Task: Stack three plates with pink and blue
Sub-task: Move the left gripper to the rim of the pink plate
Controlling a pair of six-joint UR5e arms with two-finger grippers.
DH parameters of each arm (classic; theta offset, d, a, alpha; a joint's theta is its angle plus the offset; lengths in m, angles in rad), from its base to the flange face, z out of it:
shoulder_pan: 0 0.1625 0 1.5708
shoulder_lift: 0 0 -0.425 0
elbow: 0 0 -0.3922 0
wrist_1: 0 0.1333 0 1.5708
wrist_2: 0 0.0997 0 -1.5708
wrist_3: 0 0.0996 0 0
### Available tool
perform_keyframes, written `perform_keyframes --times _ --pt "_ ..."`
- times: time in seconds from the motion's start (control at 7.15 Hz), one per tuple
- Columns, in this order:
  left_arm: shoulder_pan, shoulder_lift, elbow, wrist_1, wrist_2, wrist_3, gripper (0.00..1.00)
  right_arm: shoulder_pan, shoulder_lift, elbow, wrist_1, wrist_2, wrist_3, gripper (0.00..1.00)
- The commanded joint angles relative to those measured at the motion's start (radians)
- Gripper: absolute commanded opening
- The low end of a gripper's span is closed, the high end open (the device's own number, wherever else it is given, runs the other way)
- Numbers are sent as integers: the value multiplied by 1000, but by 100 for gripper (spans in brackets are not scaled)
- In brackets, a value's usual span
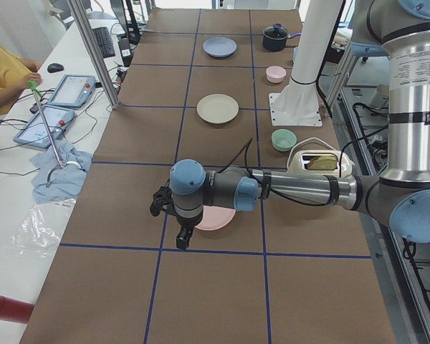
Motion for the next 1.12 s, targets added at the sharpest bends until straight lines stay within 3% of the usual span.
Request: perform_keyframes --times 0.0,0.42,0.7,0.84,0.98 --pt "0 0 -1 -31 2 1 100 0 0 0 0 0 1 100" --pt "0 0 -3 -117 23 2 100 0 44 12 3 2 1 100" --pt "2 -23 6 -334 32 -16 100 -15 81 12 97 5 21 100" --pt "5 -75 17 -516 41 -18 100 -59 80 -1 189 12 27 100" --pt "5 -84 34 -618 28 -65 100 -98 81 3 218 14 117 100"
